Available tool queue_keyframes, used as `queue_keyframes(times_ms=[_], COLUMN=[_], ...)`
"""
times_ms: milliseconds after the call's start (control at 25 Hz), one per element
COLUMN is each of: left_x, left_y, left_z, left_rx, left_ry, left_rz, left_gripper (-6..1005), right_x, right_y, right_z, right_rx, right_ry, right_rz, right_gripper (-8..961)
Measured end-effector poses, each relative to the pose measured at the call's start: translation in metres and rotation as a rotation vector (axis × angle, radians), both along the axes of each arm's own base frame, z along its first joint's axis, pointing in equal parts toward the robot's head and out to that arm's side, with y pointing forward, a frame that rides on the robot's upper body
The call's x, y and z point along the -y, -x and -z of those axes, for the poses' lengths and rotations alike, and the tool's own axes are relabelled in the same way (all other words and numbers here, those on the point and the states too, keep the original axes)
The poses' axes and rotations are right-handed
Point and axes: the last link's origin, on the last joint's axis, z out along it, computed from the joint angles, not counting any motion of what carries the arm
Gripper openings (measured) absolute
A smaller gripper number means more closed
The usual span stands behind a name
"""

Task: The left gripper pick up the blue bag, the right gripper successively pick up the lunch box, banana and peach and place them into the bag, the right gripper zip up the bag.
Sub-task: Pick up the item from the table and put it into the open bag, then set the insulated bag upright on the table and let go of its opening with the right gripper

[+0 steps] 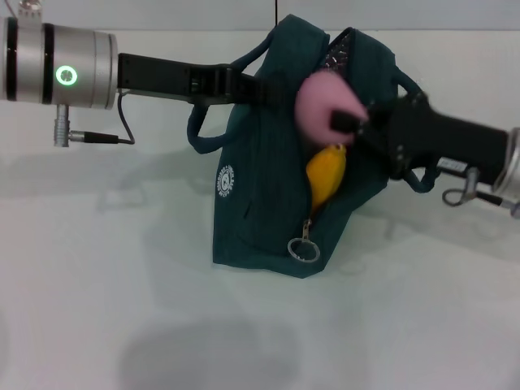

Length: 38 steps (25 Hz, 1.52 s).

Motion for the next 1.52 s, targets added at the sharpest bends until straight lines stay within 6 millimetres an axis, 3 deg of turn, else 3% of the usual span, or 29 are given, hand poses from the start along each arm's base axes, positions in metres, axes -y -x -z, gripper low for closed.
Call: queue_keyframes(times_ms=[320, 880, 1240, 1520], left_x=[0.002, 0.004, 0.004, 0.004], left_y=[0.002, 0.006, 0.006, 0.007], left_z=[0.001, 0.003, 0.003, 0.002], left_rx=[0.003, 0.007, 0.006, 0.005], left_ry=[0.002, 0.007, 0.006, 0.003], left_rz=[-0.008, -0.019, -0.019, -0.019], left_gripper=[52, 52, 52, 52], right_x=[0.003, 0.009, 0.006, 0.028], right_y=[-0.004, 0.004, 0.002, -0.006], right_z=[0.017, 0.013, 0.004, -0.033], right_rx=[0.080, 0.051, 0.035, -0.113], right_ry=[0.171, 0.221, 0.212, 0.111], right_rz=[0.091, 0.056, 0.079, 0.016], right_gripper=[67, 92, 435, 735])
